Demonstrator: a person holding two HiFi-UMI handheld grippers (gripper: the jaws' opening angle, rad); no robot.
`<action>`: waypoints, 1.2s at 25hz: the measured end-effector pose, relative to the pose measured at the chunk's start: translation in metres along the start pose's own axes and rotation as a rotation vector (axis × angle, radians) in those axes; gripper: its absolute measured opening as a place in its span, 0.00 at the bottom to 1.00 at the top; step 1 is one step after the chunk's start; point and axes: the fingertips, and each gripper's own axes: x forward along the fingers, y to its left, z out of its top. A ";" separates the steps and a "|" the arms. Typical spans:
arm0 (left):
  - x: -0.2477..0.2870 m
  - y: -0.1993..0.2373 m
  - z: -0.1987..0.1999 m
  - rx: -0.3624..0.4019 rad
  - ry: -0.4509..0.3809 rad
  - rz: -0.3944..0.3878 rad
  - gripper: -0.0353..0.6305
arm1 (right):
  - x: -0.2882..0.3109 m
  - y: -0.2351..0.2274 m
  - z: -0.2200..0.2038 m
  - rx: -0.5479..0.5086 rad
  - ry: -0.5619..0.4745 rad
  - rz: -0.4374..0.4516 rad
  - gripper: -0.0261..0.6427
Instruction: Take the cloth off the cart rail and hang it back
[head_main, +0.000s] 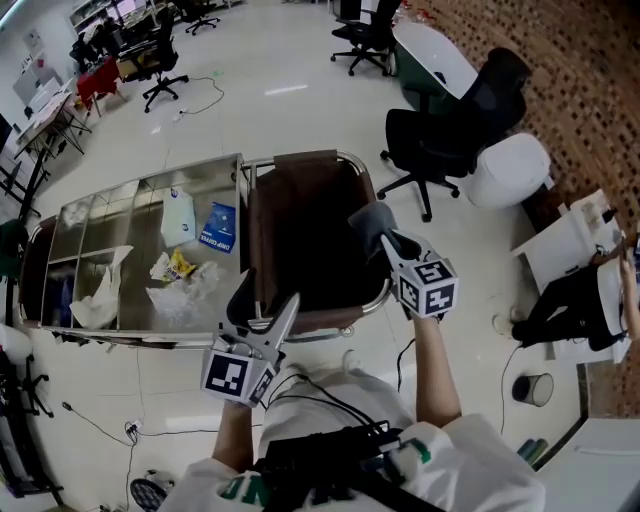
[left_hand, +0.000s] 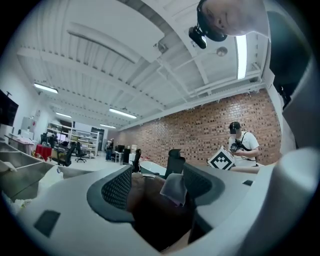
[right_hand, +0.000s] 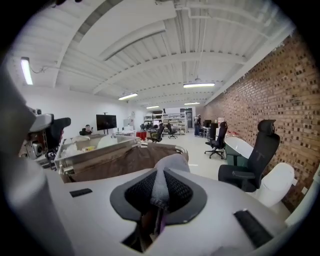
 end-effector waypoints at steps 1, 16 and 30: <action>-0.001 0.001 0.002 0.001 -0.006 -0.003 0.52 | -0.006 0.004 0.011 0.006 -0.036 0.005 0.12; -0.019 0.046 0.017 0.048 -0.128 0.114 0.46 | -0.086 0.129 0.134 -0.128 -0.550 0.159 0.12; -0.023 0.056 0.042 -0.036 -0.207 0.165 0.41 | -0.072 0.146 0.136 -0.133 -0.544 0.251 0.12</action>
